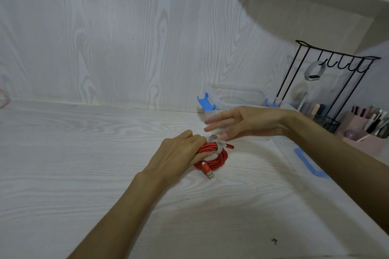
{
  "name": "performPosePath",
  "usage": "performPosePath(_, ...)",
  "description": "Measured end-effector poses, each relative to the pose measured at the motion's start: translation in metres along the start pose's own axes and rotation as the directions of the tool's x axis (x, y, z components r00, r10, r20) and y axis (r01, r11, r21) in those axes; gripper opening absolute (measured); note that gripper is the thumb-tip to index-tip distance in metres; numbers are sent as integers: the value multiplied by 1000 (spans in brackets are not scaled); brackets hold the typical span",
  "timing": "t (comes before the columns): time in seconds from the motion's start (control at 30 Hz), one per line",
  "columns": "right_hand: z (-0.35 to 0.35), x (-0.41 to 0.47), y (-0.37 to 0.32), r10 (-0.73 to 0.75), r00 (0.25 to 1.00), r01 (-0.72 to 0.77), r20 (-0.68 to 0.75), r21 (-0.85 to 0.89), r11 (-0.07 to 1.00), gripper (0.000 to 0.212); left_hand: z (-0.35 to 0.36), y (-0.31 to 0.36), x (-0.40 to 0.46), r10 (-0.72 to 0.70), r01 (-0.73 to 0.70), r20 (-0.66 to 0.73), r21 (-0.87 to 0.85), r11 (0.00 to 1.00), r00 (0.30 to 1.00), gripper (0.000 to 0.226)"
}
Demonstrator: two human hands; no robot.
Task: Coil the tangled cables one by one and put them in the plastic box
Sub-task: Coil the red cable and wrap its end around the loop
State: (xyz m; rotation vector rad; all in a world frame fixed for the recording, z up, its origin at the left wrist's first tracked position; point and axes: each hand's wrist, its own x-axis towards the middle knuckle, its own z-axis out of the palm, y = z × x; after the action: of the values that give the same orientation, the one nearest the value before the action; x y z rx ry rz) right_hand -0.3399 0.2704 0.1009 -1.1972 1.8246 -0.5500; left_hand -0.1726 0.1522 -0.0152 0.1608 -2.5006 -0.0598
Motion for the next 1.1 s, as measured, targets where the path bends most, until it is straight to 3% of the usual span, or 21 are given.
performPosePath(0.13, 9, 6, -6, -83, 991, 60, -109, -199, 978, 30, 2, -3, -2, -3, 3, -5, -3, 1000, 1000, 43)
performPosePath(0.3, 15, 3, -11, -116, 993, 97, -20, -422, 901, 42, 5, -4, -3, -64, 64, 23, -11, 998, 998, 51)
performPosePath(0.43, 16, 6, -7, -216, 974, 164, -72, -441, 882, 23, 6, -4, -4, -61, 63, 37, -36, 997, 997, 50)
performPosePath(0.53, 14, 6, -7, -229, 967, 168, -108, -401, 900, 25, 6, -4, -4, -53, 55, 43, -44, 998, 998, 50)
performPosePath(0.6, 19, 8, -3, -304, 912, 169, -276, -422, 890, 27, 7, -3, -4, -61, 64, 42, -50, 997, 997, 50)
performPosePath(0.67, 34, 7, 5, -445, 796, 164, -410, -562, 810, 27, 9, -4, -3, -83, 85, 41, -62, 994, 996, 50)
performPosePath(0.8, 72, -4, 31, -714, 568, 128, -410, -813, 568, 24, 10, -4, -3, -118, 126, 84, -94, 988, 989, 48)
performPosePath(0.87, 90, -6, 46, -765, 490, 114, -418, -839, 532, 25, 10, -1, -2, -149, 164, 112, -140, 976, 982, 41)
performPosePath(1.0, 106, 0, 70, -793, 438, 11, -423, -880, 476, 40, 13, 6, 0, -222, 264, 192, -230, 937, 956, 40)
performPosePath(1.1, 107, 10, 73, -806, 474, -32, -354, -922, 386, 56, 13, 5, 1, -311, 389, 269, -320, 864, 912, 40)
